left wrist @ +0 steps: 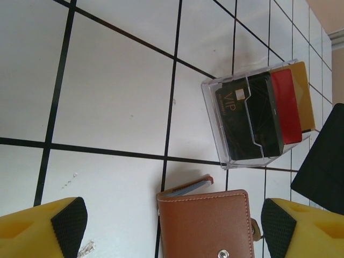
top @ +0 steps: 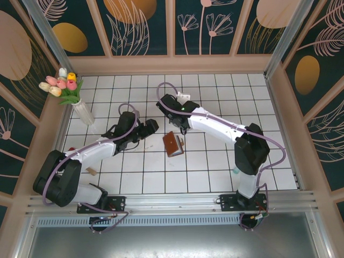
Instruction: Put the credit cards into the card holder
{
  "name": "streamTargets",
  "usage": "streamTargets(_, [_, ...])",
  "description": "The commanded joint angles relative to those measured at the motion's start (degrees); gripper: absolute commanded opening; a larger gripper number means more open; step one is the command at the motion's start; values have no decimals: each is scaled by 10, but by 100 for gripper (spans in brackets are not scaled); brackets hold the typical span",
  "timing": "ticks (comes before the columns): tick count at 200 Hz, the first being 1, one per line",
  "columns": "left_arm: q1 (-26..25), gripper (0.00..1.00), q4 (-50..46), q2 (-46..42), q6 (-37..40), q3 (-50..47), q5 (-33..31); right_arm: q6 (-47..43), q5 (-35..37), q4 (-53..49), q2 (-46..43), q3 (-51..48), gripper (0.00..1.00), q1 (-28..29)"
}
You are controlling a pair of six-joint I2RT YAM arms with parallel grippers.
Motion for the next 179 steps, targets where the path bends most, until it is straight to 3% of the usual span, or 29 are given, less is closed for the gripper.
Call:
streamTargets(1, [-8, 86, -10, -13, 2, -5, -8, 18, 8, 2, -44, -12, 0, 5])
streamTargets(27, [-26, 86, -15, -16, -4, -8, -12, -53, -83, 88, -106, -91, 0, 1])
streamTargets(69, [-45, 85, -22, -21, -21, -15, -21, -87, -191, 144, -151, -179, 0, 0])
streamTargets(132, [-52, 85, -17, -14, -24, -16, -5, -70, -211, 163, -135, -222, 0, -2])
streamTargets(179, [-53, 84, 1, -2, -29, -23, 31, -63, -316, 215, -139, -231, 0, -3])
